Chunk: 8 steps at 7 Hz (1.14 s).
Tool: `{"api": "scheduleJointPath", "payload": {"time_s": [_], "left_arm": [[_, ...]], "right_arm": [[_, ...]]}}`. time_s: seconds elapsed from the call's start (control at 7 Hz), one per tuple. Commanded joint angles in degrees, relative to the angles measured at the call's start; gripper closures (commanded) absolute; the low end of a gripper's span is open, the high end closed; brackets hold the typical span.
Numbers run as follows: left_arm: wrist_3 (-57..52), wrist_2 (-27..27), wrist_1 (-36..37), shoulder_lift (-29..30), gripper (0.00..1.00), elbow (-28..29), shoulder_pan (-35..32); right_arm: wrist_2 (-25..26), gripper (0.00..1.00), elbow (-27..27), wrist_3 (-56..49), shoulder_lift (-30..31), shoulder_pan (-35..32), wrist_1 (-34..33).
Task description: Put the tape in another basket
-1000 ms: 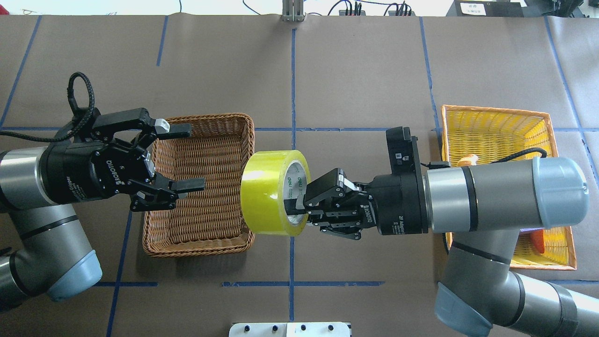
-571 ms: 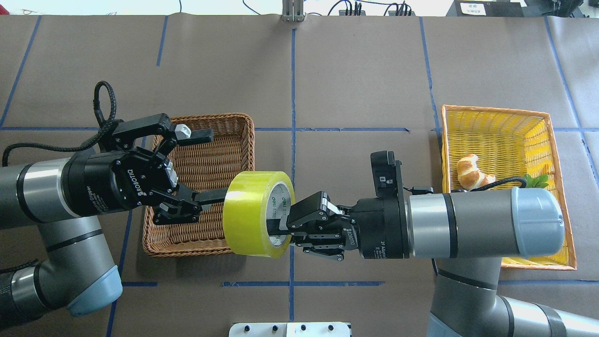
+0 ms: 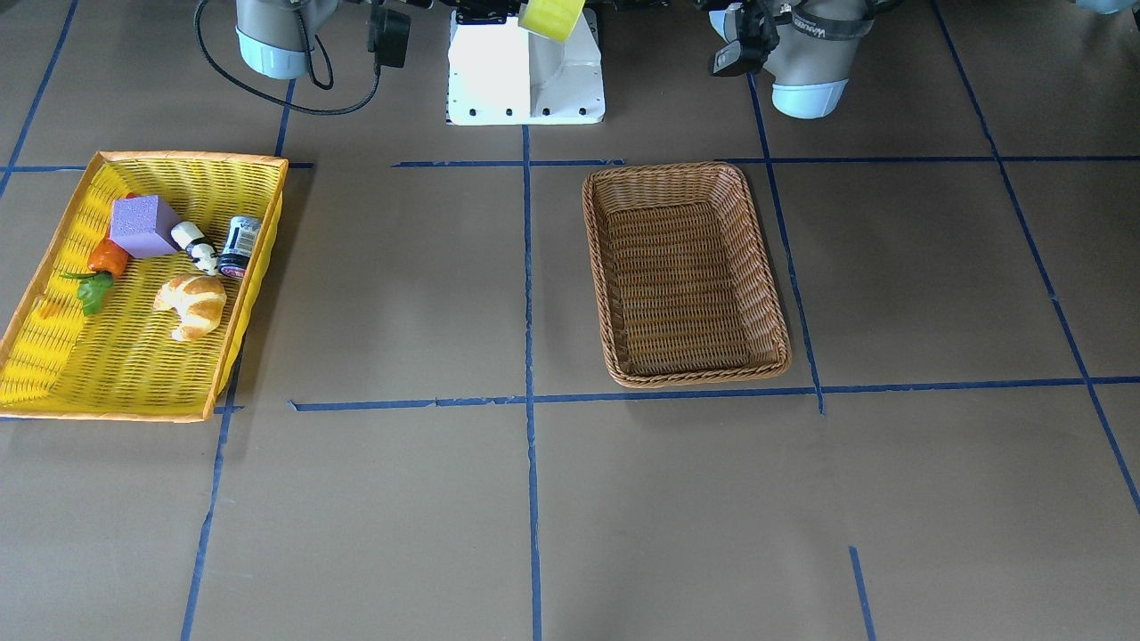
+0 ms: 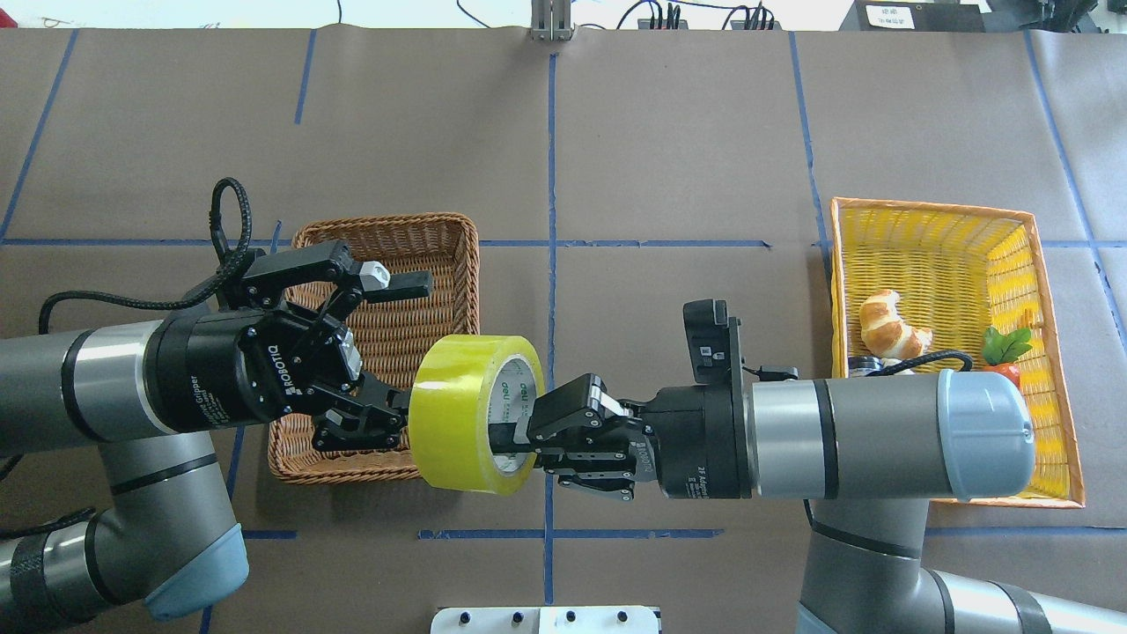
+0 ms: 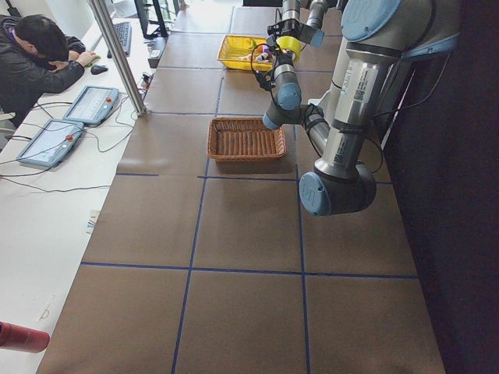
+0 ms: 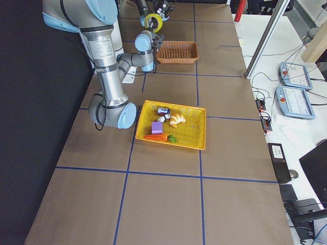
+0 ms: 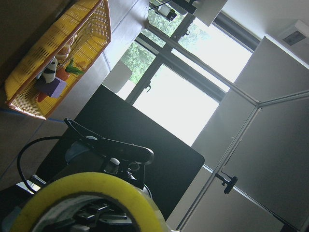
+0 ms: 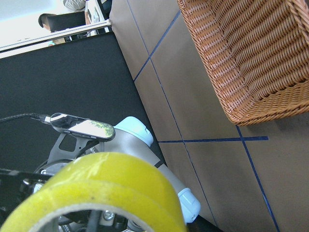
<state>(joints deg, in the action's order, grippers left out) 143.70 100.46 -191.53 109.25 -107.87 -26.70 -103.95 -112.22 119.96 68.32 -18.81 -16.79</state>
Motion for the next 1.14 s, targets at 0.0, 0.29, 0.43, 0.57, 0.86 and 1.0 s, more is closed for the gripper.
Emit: {"api": "scheduleJointPath", "payload": {"time_s": [0.0, 0.29, 0.43, 0.57, 0.86, 1.0], "left_arm": [[0.0, 0.0, 0.1, 0.3, 0.03, 0.0, 0.3], [-0.1, -0.1, 0.2, 0.5, 0.03, 0.1, 0.3], [-0.2, -0.1, 0.3, 0.5, 0.07, 0.1, 0.3], [-0.2, -0.1, 0.3, 0.5, 0.35, 0.0, 0.3], [0.2, 0.1, 0.3, 0.4, 0.90, -0.5, 0.3], [0.2, 0.2, 0.3, 0.4, 0.99, -0.8, 0.3]], "right_arm": [[3.5, 1.00, 0.9, -0.2, -0.9, 2.4, 0.0], [3.7, 1.00, 1.0, -0.3, -1.3, 2.9, -0.2], [4.0, 0.99, 1.0, -0.3, -1.3, 2.9, -0.2], [4.1, 0.80, 0.9, -0.3, -1.3, 2.9, 0.0], [8.6, 0.00, 0.6, -0.3, -1.3, 3.5, 0.8], [8.8, 0.00, 0.7, -0.3, -1.3, 3.8, 1.0]]}}
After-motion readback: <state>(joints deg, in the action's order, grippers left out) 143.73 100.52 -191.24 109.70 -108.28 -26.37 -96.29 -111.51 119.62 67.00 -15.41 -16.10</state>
